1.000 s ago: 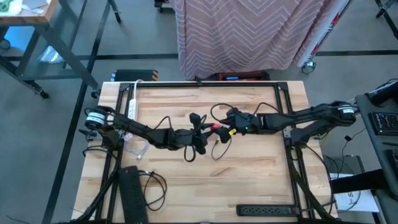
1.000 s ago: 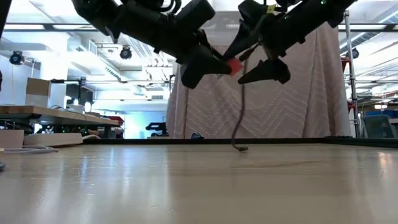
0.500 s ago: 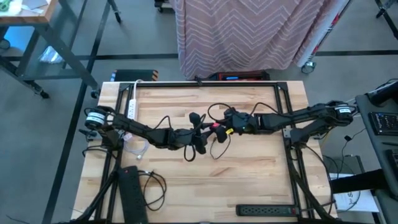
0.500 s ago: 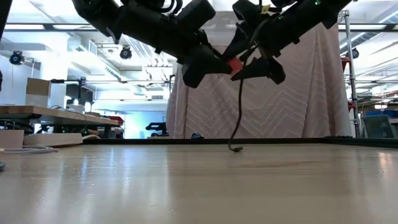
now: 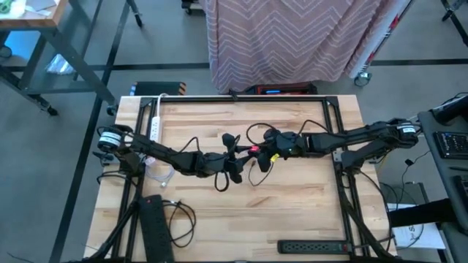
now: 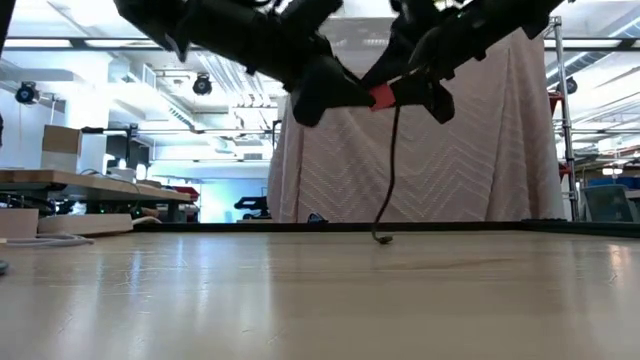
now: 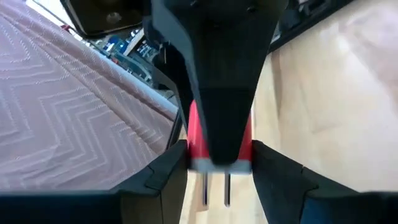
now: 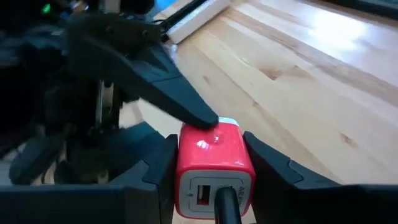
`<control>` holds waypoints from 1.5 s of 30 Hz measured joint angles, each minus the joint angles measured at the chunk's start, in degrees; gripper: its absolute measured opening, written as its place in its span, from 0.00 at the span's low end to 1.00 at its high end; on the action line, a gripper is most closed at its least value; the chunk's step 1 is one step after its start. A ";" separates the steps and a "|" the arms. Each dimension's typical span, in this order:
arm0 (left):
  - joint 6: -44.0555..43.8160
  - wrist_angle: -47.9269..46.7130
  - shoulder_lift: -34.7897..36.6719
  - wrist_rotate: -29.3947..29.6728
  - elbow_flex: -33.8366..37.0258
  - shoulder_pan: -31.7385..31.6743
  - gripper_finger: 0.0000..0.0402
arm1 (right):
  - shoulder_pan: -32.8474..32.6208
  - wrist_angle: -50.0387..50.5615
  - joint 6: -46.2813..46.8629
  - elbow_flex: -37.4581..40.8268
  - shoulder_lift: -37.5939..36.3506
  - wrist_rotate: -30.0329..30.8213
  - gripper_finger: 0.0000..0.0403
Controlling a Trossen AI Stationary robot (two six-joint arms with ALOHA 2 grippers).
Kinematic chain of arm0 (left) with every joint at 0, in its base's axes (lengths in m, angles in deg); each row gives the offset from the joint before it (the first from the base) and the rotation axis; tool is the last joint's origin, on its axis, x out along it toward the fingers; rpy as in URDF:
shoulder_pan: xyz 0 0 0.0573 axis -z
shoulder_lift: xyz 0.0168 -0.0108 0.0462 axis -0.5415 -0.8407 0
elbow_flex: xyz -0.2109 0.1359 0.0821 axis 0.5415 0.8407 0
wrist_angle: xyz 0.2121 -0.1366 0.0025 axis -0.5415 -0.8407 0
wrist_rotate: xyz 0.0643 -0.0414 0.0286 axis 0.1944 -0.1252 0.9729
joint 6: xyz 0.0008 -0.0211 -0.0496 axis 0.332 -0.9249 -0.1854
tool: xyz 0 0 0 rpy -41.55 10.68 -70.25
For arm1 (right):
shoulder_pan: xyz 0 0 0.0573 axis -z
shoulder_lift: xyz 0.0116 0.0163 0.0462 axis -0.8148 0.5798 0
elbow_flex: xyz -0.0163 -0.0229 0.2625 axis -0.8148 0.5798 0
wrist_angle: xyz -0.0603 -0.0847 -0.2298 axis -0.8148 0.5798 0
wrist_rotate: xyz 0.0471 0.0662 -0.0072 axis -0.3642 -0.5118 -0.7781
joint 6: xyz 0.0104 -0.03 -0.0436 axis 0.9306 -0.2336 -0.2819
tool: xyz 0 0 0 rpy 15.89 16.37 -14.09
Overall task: Insert USB
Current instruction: Insert the red charger adapter into the left black outlet extension
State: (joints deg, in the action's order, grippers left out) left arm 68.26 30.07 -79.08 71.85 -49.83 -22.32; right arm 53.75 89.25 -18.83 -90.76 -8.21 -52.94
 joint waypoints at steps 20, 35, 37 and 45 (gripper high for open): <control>-35.64 -5.74 9.57 -12.09 0.03 11.18 0.39 | -25.64 18.48 -1.51 -5.90 -0.95 3.89 0.32; -43.65 20.14 -3.14 -12.04 0.12 18.80 0.27 | -49.14 22.86 16.58 -5.92 -0.58 4.66 0.32; -44.89 23.80 -5.59 -11.98 0.12 19.04 0.26 | -51.11 23.71 15.92 -5.96 -0.58 4.58 0.32; -46.97 29.02 -15.25 -11.51 -6.60 20.30 0.24 | -54.49 33.40 2.23 -7.77 -0.58 -0.38 0.32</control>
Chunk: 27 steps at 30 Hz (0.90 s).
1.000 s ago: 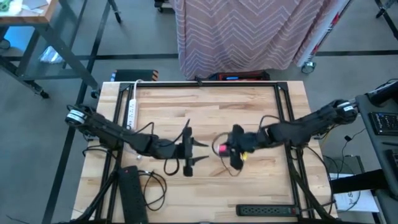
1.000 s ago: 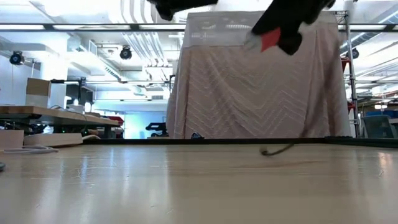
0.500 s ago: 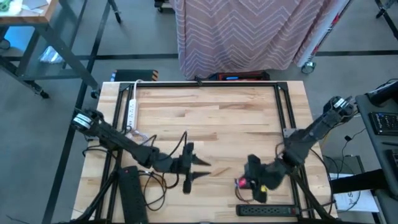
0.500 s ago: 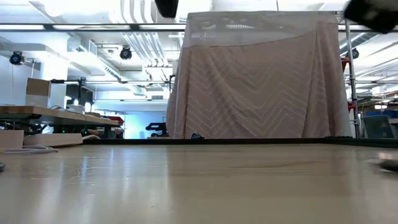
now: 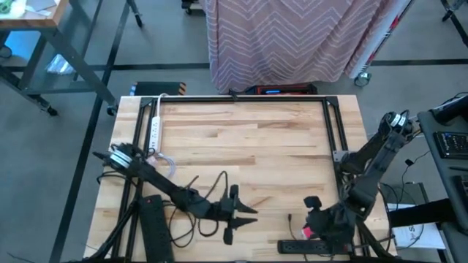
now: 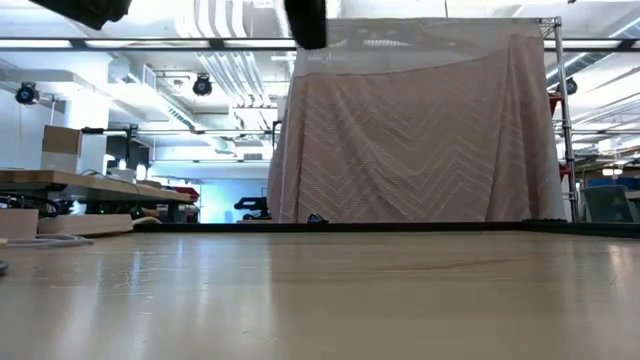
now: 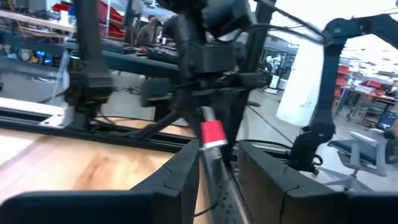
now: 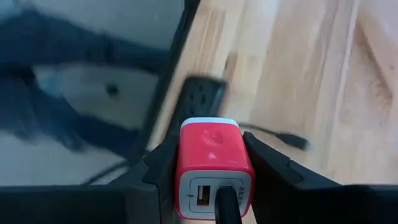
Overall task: Insert USB
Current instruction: Insert the red charger adapter into the left black outlet extension
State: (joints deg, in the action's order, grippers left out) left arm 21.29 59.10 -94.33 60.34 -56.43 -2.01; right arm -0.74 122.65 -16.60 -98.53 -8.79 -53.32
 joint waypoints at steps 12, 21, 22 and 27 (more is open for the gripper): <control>6.79 -14.38 -3.85 5.65 -14.43 -0.14 0.19 | 0.06 38.73 -14.28 -19.77 0.00 6.43 0.32; 12.51 -28.42 2.15 5.38 -18.37 -0.32 0.19 | 0.08 39.16 -35.56 -23.37 1.67 8.45 0.32; 12.18 -30.08 2.81 5.37 -18.37 -0.46 0.19 | 0.08 38.82 -38.70 -23.32 2.53 7.57 0.32; 10.61 -33.08 6.52 5.46 -17.66 -0.79 0.19 | 0.06 35.95 -50.92 -23.29 7.91 1.32 0.32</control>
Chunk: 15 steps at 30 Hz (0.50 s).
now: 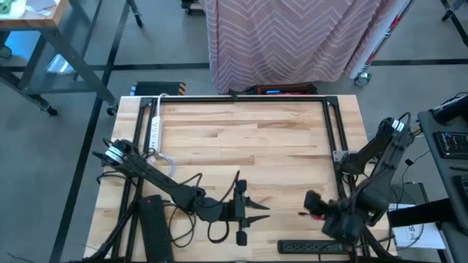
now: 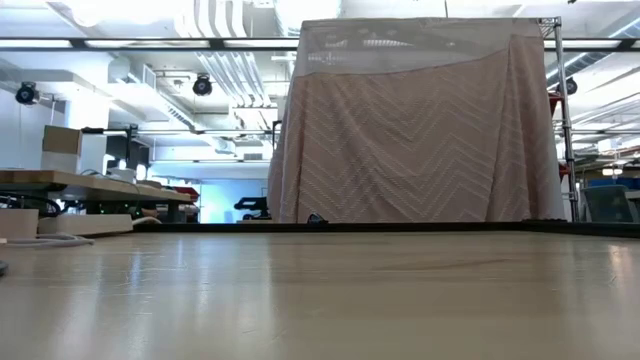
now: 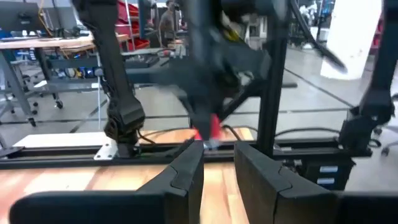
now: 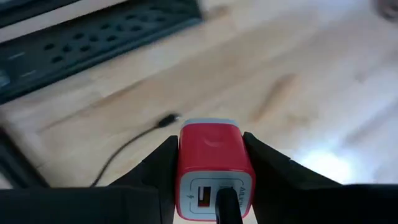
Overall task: Insert USB
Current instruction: Insert the red charger adapter into the left black outlet extension
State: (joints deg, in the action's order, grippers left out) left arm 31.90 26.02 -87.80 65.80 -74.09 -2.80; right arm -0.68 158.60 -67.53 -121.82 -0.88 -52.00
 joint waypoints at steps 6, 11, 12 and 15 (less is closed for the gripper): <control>-0.63 -0.82 0.44 -2.03 1.04 -0.05 0.19 | -0.04 -4.13 -8.52 0.00 8.15 -11.20 0.32; -2.25 -0.64 -0.18 -2.77 1.45 -0.81 0.19 | -0.41 -4.08 -14.08 -0.88 13.51 -11.60 0.32; -2.67 -0.86 -0.28 -2.74 1.65 -0.87 0.19 | -0.59 -4.16 -15.26 -1.00 14.19 -11.62 0.32; -4.24 -0.76 -0.45 -2.66 2.14 -1.04 0.19 | -1.06 -4.24 -18.73 -1.01 15.96 -11.76 0.32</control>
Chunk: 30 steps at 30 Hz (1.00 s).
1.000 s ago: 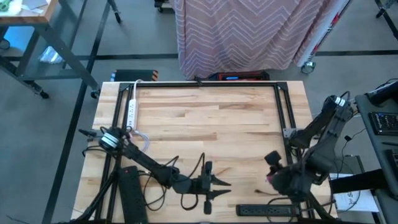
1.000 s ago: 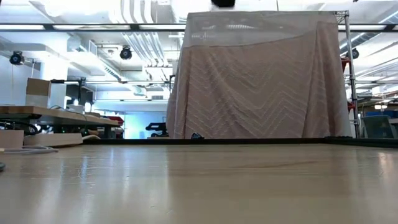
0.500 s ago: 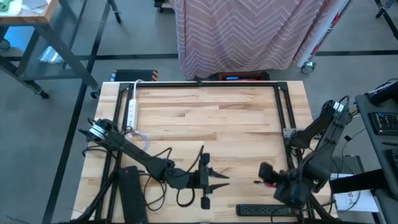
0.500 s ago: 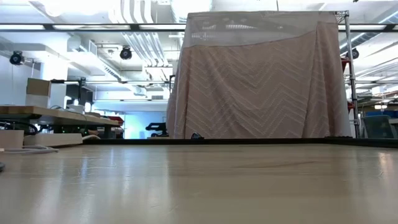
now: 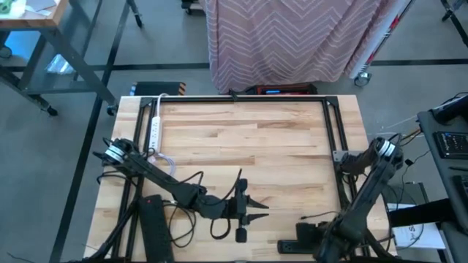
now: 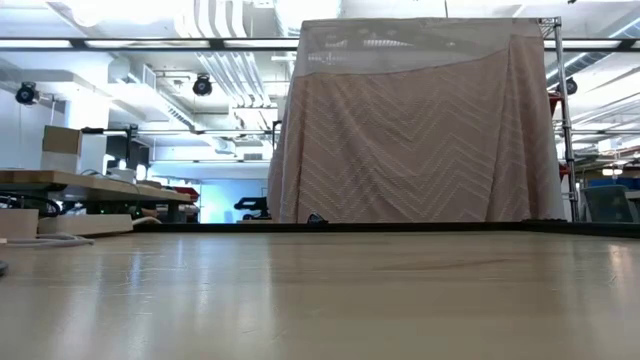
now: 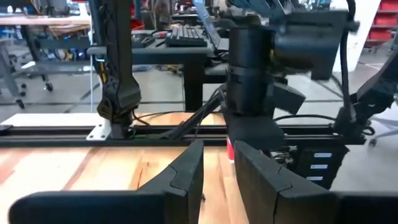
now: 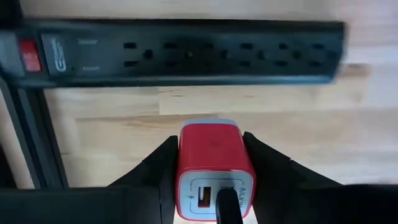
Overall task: Insert USB
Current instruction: Insert the red charger adapter into the left black outlet extension
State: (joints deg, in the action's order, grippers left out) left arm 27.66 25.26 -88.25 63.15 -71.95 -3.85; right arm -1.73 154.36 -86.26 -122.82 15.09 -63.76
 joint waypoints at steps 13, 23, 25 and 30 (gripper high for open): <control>-11.75 2.59 -0.03 -0.02 2.79 0.33 0.19 | -2.41 -8.01 -4.51 0.02 4.03 -0.04 0.32; -13.25 2.80 -0.03 -0.02 2.76 1.14 0.19 | -2.70 -9.29 -1.54 0.02 6.14 0.13 0.32; -13.21 2.78 -0.03 -0.02 2.76 1.30 0.19 | -2.70 -9.42 -0.43 0.02 6.05 0.09 0.32; -12.85 2.76 -0.03 -0.02 2.74 1.41 0.19 | -2.86 -9.59 0.98 0.02 5.97 -0.10 0.32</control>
State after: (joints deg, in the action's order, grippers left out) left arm 14.81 28.02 -88.28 63.12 -69.21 -2.44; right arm -4.59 144.77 -85.28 -122.80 21.06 -63.86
